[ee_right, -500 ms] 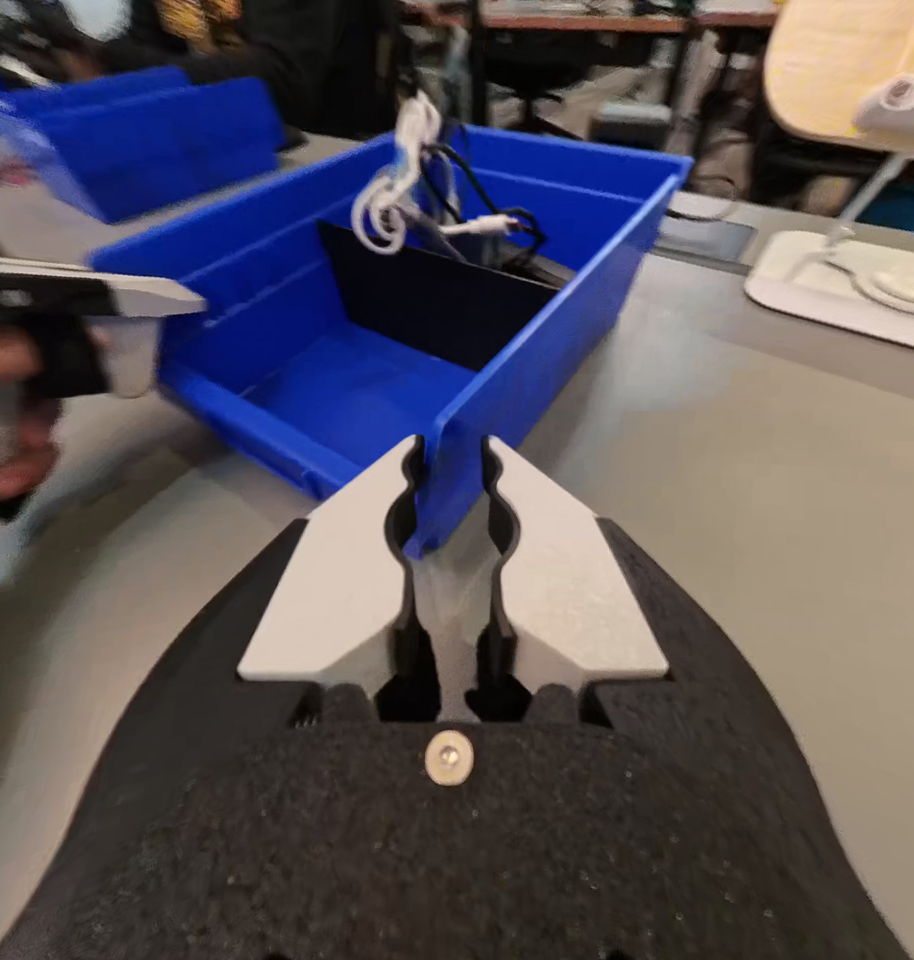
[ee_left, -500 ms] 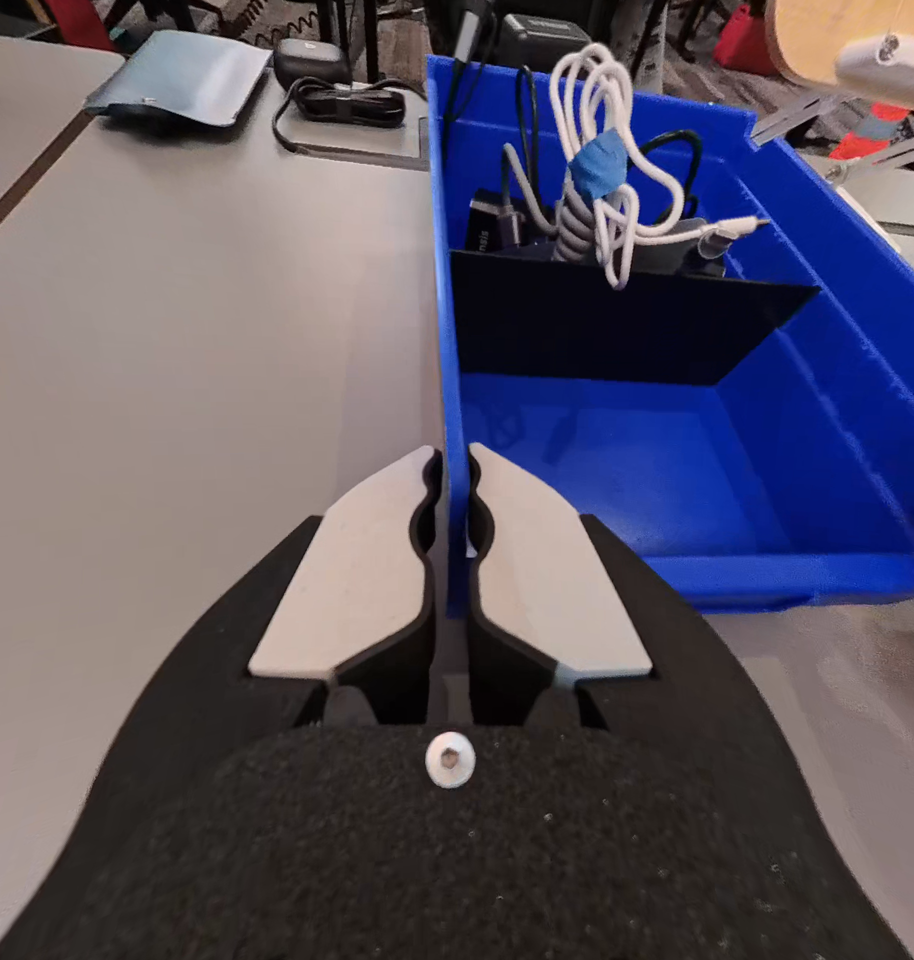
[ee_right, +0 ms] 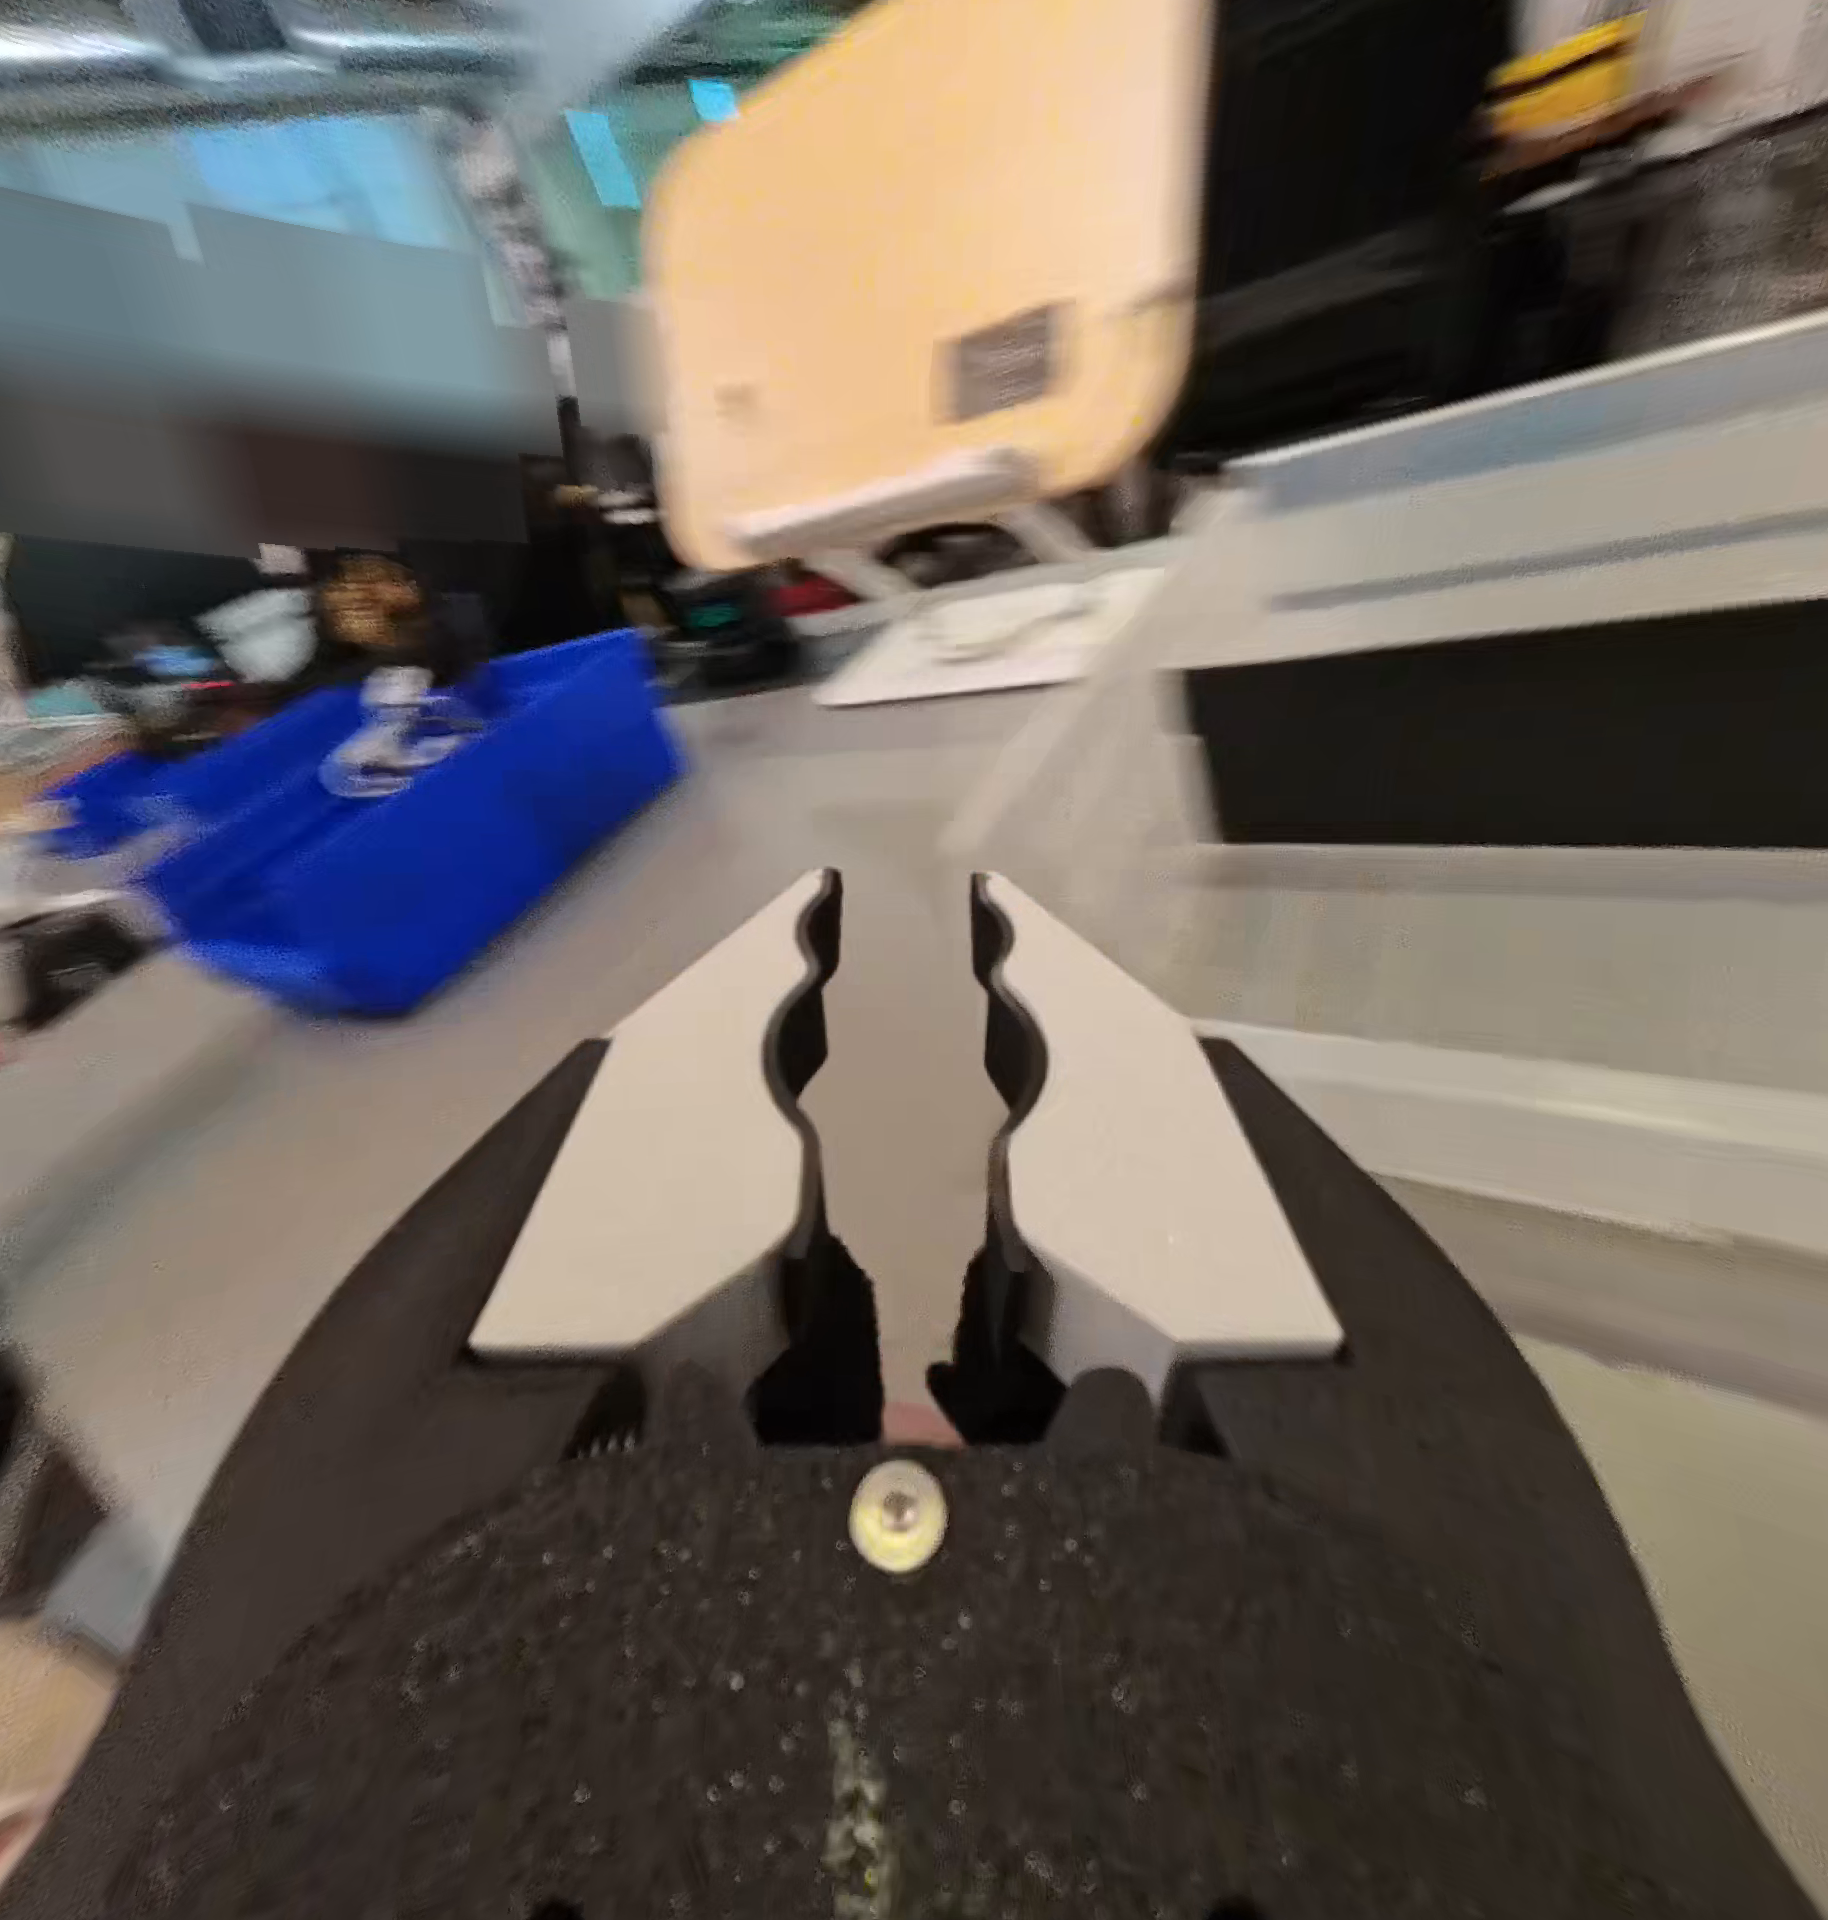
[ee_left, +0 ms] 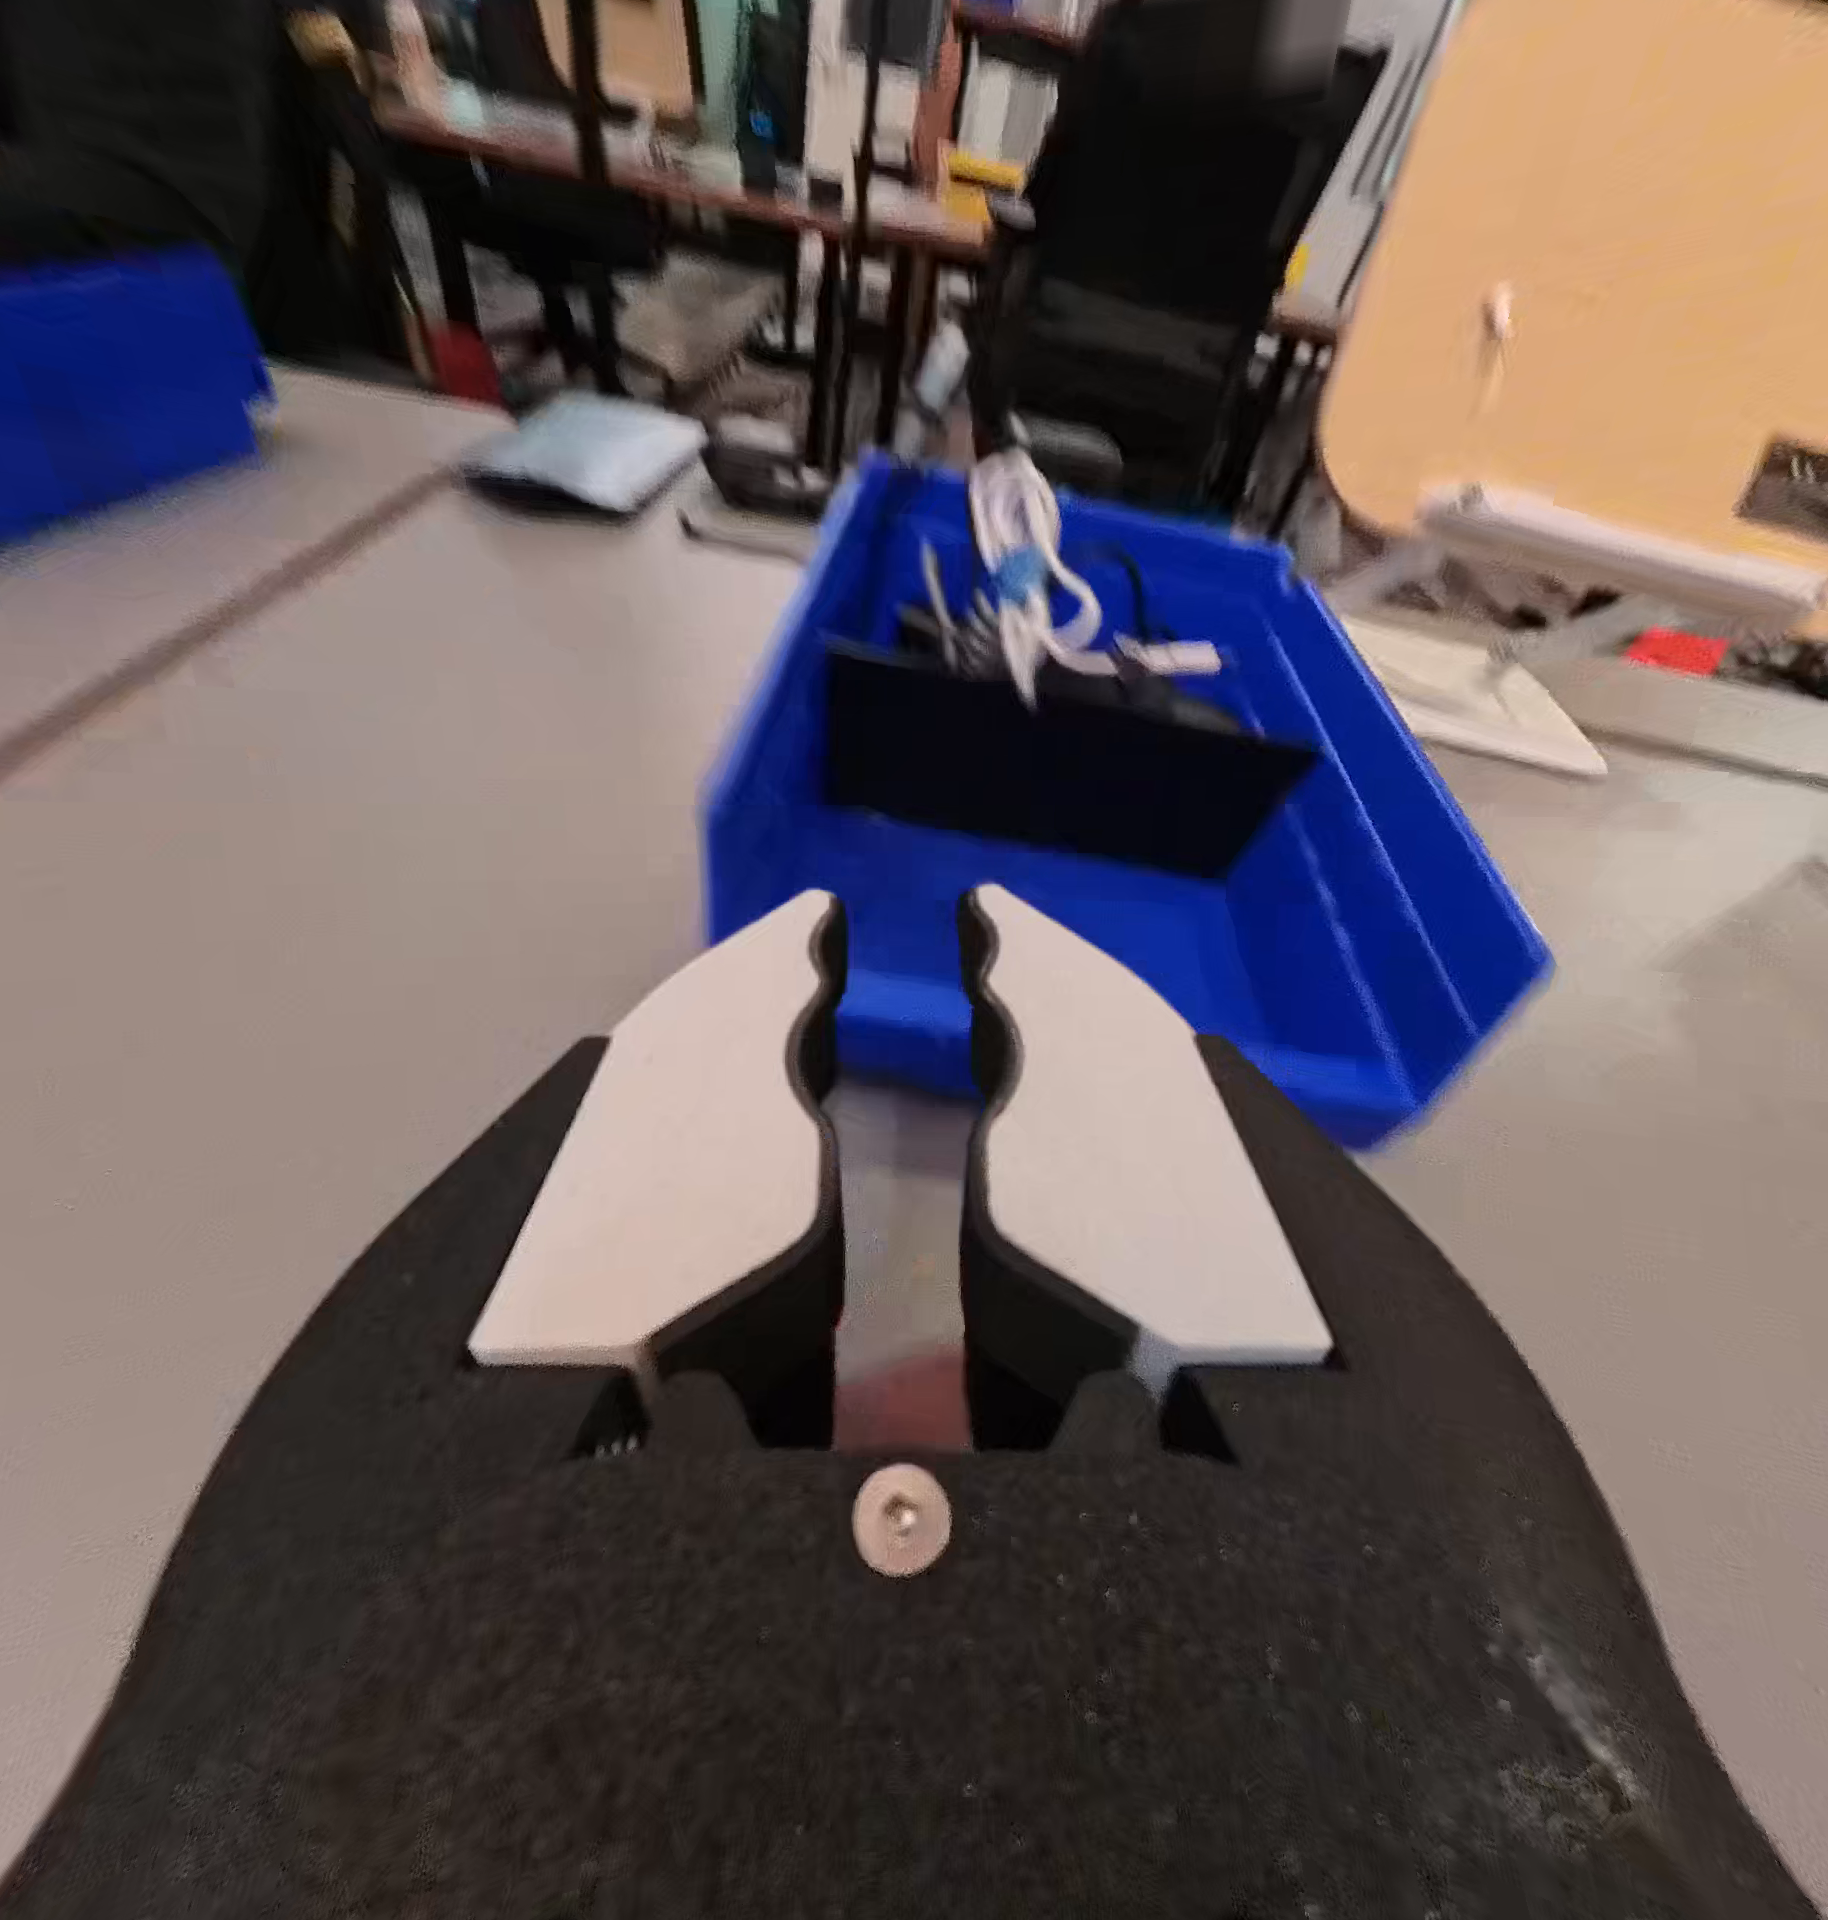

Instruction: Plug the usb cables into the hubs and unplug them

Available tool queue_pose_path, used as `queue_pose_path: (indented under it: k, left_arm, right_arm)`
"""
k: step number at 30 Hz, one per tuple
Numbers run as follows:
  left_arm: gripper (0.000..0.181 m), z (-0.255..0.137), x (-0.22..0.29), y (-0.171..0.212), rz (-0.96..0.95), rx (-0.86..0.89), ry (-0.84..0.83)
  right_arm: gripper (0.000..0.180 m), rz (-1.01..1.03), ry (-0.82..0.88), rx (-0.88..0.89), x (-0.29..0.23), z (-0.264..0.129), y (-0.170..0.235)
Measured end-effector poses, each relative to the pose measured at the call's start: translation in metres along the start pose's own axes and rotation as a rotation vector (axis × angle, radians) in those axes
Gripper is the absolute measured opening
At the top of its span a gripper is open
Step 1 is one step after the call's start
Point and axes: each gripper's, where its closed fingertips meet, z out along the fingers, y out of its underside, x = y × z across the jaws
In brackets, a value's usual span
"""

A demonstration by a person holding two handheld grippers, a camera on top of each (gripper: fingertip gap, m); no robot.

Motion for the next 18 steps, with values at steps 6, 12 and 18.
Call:
queue_pose_path:
  k: [6,12,18]
  left_arm:
    - [0.025,0.011,0.088,0.049,0.152,-0.123,0.213]
    - [0.025,0.024,0.105,0.060,0.259,-0.136,0.259]
    - [0.026,0.028,0.104,0.061,0.344,-0.114,0.250]
  right_arm:
    - [0.025,-0.133,0.391,-0.132,0.103,-0.026,0.006]
    - [0.024,-0.060,0.315,-0.167,0.087,-0.012,0.022]
    - [0.024,-0.100,0.244,-0.122,0.065,-0.004,0.019]
